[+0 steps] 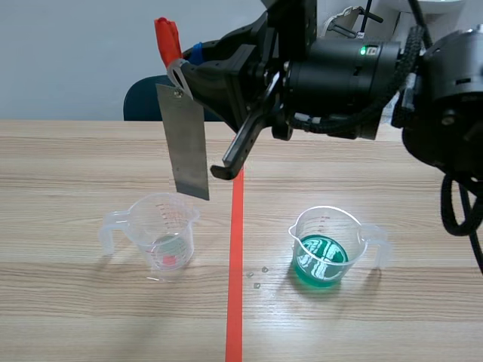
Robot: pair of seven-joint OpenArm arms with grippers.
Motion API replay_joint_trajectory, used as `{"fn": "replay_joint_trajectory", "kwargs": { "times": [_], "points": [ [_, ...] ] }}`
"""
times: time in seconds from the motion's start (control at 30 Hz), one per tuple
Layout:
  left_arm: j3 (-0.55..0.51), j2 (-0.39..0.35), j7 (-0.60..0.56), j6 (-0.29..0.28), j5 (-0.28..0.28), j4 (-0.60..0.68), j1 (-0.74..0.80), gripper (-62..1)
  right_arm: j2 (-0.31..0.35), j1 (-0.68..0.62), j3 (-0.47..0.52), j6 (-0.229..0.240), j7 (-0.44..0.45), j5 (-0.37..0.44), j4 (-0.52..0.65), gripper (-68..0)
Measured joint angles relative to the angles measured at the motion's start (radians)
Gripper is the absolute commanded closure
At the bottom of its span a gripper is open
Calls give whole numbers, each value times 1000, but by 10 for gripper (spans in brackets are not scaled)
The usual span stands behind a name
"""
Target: Do the redox reaction experiment
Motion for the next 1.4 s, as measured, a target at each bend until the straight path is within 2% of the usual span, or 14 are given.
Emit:
{"fn": "replay_joint_trajectory", "kwargs": {
  "times": [0.33,0.57,1.4],
  "points": [
    [0,0,0,0,0,0,0,-623,-113,108,-116,-3,-1,-1,-134,-20],
    [0,0,0,0,0,0,0,-623,-157,138,-169,-3,-1,-1,-183,-20],
    [0,0,0,0,0,0,0,-623,-165,146,-177,-7,-4,-1,-196,-20]
  ]
}}
